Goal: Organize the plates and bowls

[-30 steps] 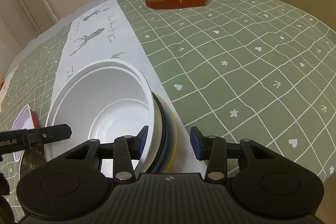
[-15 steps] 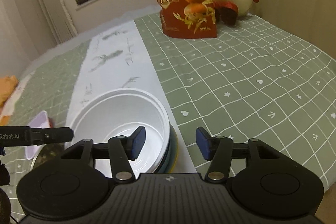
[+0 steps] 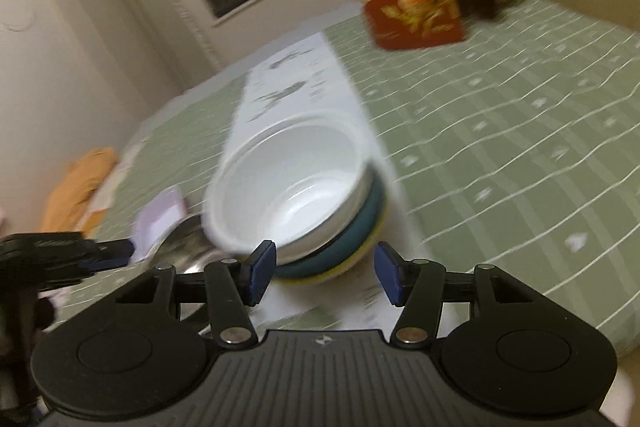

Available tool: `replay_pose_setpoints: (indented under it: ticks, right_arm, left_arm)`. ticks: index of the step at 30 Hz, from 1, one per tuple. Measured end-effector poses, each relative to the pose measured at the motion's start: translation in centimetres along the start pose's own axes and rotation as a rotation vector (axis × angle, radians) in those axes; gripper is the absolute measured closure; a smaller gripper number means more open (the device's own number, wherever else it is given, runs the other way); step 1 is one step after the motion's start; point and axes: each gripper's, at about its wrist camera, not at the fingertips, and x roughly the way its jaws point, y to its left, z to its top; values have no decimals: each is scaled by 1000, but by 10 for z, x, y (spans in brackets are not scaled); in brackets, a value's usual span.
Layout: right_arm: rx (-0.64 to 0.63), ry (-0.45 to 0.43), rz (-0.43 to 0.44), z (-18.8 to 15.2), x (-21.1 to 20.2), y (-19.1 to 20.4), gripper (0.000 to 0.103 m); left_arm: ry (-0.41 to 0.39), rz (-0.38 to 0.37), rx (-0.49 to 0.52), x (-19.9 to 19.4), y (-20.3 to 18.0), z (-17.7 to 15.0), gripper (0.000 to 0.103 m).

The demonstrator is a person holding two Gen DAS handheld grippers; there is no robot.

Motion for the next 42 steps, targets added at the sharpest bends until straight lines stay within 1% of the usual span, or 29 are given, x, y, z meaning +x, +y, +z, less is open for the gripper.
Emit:
replay_pose_setpoints:
  ticks: [3,5,7,10,12,15,16,18,19,21,22,24,25,26,28,30,35,38,39,42]
  right_arm:
    - [-20,58,81,-11,12,24,48]
    - [-44,93,89,-19,25,43,48]
    - [-40,121,82,-25,41,58,48]
    - [0,147,57,-29,64,74,48]
    - [-12,161,23,-33,79,87,48]
    - [-40,159,-27,-37,98,102,48]
    - [-37,163,-33,-37,104,105,48]
    - [-18,178,-47,-36,115,108,48]
    - [-12,187,-55,-36,121,109,48]
    - [-5,197,-75,-35,131,111,49]
    - [-11,202,-76,-36,135,112,49]
    - [-29,231,-72,-39,143,117,49]
    - [-57,253,-99,-40,144,120,49]
    - [-78,245,-116,-42,145,124,49]
    - [-110,236,-136,-45,144,131,49]
    - [-113,244,-136,-46,146,134,49]
    - [-115,258,-121,-48,149,140,49]
    - [-129,262,-106,-47,149,139,49]
    - [-129,266,-96,-46,149,138,49]
    - [-134,273,-54,-41,141,133,49]
  left_arm:
    - [32,68,-28,9,21,4,77]
    - [45,72,-44,17,31,5,77]
    - [60,73,-65,27,40,4,77]
    - [83,54,-99,40,50,0,77]
    - [91,36,-119,50,56,-2,77]
    - [77,34,-128,55,62,-5,76]
    - [86,22,-134,58,65,-4,73]
    - [109,10,-147,65,70,-4,71]
    - [113,6,-149,67,72,-5,67]
    - [122,-6,-143,71,74,-7,65]
    - [132,-15,-137,73,75,-8,65]
    - [153,-43,-131,77,76,-8,69]
    - [159,-54,-127,79,75,-8,75]
    - [163,-56,-119,80,74,-7,75]
    - [161,-42,-96,82,72,-4,75]
    - [156,-35,-83,83,73,-1,75]
    - [146,-33,-87,87,77,8,74]
    - [146,-31,-97,82,78,9,74]
    - [132,-25,-99,77,78,9,74]
    - [45,8,-84,49,69,12,74]
